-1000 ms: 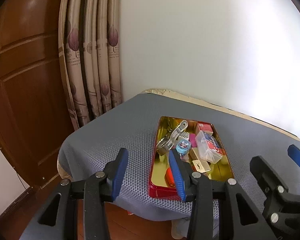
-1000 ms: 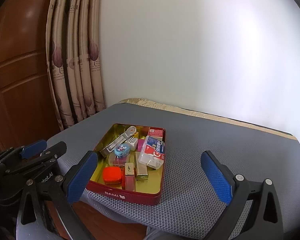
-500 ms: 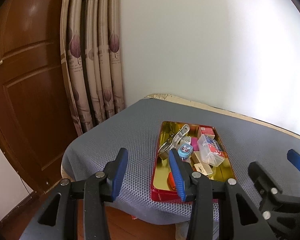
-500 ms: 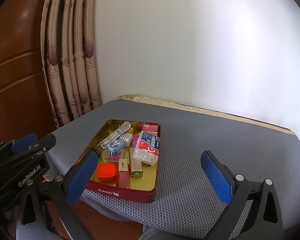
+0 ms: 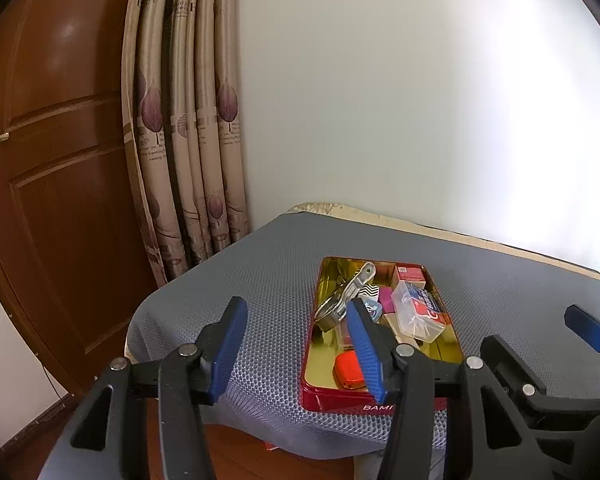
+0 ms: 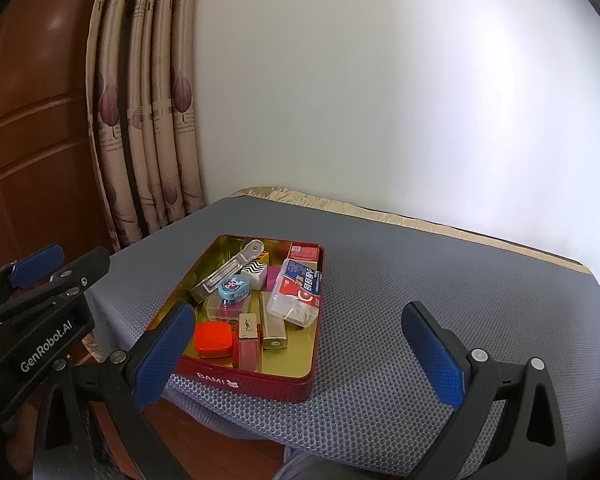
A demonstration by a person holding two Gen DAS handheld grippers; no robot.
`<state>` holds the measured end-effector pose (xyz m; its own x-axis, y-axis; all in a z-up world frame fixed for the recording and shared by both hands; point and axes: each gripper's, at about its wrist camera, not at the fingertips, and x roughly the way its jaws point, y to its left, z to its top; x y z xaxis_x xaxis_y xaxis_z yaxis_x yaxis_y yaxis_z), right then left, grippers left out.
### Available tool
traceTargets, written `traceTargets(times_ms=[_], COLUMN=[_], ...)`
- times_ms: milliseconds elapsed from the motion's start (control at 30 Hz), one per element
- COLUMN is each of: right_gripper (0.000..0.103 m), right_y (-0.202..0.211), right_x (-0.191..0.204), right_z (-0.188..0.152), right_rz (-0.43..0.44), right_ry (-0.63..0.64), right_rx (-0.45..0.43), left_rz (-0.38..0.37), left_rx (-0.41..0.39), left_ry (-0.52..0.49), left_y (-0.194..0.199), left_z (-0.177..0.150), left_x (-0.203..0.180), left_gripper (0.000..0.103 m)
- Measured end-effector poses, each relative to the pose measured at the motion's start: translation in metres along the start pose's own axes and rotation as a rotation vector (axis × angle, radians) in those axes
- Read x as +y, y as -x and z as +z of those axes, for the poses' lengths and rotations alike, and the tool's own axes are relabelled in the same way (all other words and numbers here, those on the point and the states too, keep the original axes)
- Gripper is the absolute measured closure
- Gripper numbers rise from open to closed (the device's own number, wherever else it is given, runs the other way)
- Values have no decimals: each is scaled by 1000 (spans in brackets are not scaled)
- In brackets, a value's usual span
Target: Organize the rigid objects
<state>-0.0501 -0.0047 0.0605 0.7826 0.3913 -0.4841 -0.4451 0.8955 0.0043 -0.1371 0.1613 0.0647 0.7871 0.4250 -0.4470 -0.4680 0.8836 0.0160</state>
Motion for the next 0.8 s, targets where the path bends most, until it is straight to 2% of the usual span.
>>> traceTargets(times_ms=[800], right_gripper=[1], right_y=[0], right_x=[2], right_z=[-1], right_rz=[16], right_ry=[7], right_rx=[8], left_rz=[6], left_rx=[23], left_ry=[14], left_y=[-1], left_z=[0], left_x=[4], left_gripper=[49])
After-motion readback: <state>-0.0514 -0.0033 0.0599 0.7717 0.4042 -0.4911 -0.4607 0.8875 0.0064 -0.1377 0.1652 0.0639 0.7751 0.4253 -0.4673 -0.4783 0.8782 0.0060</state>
